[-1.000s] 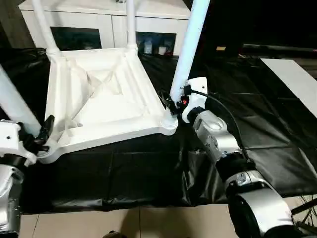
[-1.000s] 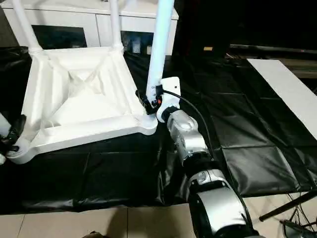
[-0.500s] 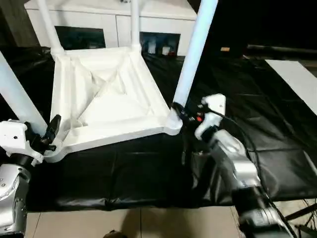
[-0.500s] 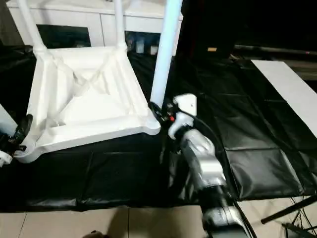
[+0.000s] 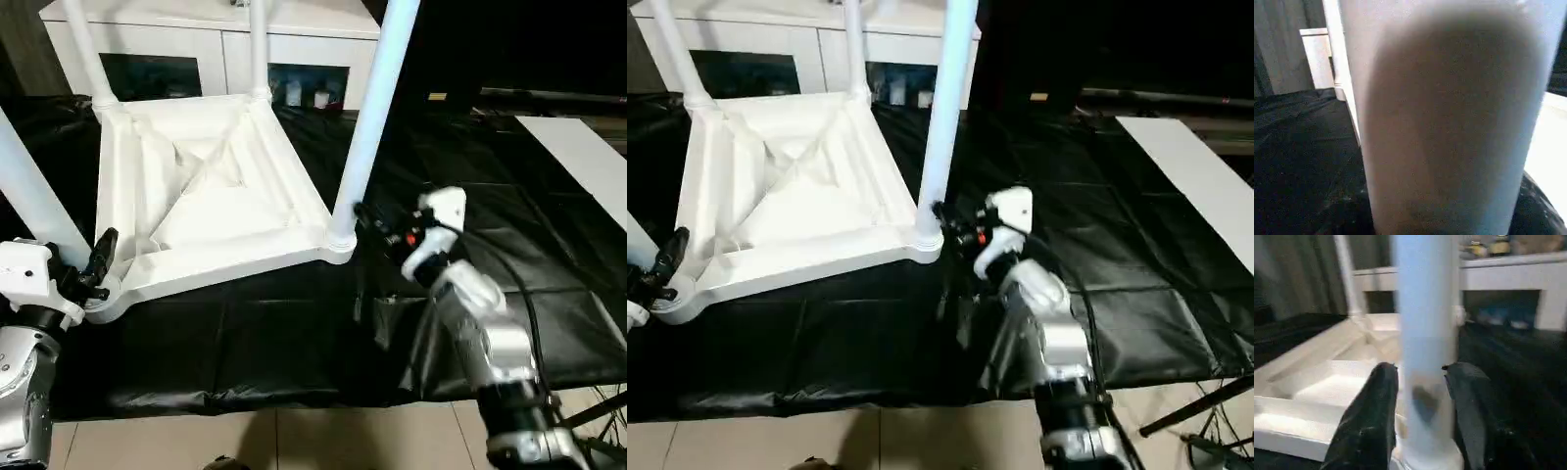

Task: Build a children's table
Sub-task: Flip table

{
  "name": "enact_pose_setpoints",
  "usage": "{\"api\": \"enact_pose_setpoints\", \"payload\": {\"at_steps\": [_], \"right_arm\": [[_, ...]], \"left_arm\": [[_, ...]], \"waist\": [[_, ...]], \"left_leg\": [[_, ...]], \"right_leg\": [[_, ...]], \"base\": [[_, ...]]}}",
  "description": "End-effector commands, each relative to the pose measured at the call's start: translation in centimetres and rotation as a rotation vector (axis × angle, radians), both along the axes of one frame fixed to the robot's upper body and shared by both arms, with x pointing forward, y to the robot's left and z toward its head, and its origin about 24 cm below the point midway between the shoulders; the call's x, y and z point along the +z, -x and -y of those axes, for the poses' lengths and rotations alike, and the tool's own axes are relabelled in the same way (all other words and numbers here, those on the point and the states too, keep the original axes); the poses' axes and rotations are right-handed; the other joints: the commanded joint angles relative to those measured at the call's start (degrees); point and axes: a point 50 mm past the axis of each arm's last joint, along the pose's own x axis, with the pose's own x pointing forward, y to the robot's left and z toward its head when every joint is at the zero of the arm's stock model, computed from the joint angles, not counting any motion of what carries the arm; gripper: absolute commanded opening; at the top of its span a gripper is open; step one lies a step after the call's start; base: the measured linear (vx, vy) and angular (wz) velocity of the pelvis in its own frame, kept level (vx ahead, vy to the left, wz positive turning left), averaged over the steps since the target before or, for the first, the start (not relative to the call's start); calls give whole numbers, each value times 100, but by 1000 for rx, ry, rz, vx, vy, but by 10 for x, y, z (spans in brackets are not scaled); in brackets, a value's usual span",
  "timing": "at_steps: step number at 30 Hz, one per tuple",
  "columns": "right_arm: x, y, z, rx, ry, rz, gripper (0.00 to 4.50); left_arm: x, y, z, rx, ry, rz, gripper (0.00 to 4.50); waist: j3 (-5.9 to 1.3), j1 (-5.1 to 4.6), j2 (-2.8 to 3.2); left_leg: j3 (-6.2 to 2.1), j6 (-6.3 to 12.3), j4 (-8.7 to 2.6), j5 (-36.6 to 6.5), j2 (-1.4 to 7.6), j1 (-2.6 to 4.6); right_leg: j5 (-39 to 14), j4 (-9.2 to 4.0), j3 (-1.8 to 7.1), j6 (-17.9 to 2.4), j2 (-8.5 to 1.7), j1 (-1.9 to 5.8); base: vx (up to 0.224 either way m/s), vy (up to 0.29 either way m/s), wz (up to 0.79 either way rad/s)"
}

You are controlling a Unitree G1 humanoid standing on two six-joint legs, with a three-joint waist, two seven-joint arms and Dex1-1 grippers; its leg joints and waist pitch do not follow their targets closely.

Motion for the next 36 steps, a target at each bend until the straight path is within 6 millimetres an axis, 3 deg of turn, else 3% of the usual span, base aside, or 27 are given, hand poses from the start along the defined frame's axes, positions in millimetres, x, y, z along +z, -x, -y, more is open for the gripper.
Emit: {"api": "enact_pose_setpoints", "payload": {"at_steps": [1, 6, 14, 19, 24, 25, 31, 36], "right_arm": [[-2, -2, 1, 21, 13, -19, 212], [-1, -22, -1, -65, 98, -24, 257], [-4, -38, -17, 13, 120, -83, 257], [-2, -44, -16, 8, 102, -84, 202], [-4, -44, -12, 14, 94, -73, 183], [-4, -44, -12, 15, 90, -74, 181], [-4, -41, -8, 10, 74, -53, 179], [-5, -24, 2, -27, 50, -15, 178]], "left_arm": [[6, -5, 9, -45, -20, 14, 200], [6, -5, 8, -44, -25, 11, 200], [7, -6, 10, -54, -35, 12, 200], [7, -6, 10, -54, -37, 12, 200], [7, -6, 11, -55, -35, 10, 200], [7, -6, 11, -56, -34, 10, 200], [5, -6, 13, -63, -37, 3, 200], [2, -3, 21, -99, -39, -3, 200]], "waist": [[-298, -26, 146], [-328, -26, 146], [-349, -4, 140], [-355, -2, 133], [-357, -2, 143], [-354, -2, 170], [-351, -3, 143], [-354, 90, 133]], "left_leg": [[-126, -322, -533, -2227, 202, 200], [-97, -324, -497, -1921, 179, 187], [-91, -240, -482, -1756, 193, 189], [-89, -243, -475, -1781, 193, 192], [-87, -215, -471, -1743, 195, 194], [-92, -220, -473, -1754, 195, 195], [-88, -182, -470, -1717, 195, 192], [-76, -116, -466, -1428, 211, 207]], "right_leg": [[-1387, -426, 170, -788, -239, 52], [-1107, -380, 161, -950, -237, 75], [-845, -341, 151, -1053, -240, 107], [-914, -338, 152, -1075, -254, 112], [-837, -334, 149, -1096, -247, 115], [-839, -331, 149, -1096, -245, 114], [-754, -325, 147, -1128, -239, 120], [-433, -313, 147, -1031, -228, 130]], "base": [[0, 0, 0], [0, 0, 0], [0, 0, 0], [0, 0, 0], [0, 0, 0], [0, 0, 0], [0, 0, 0], [0, 0, 0]]}}
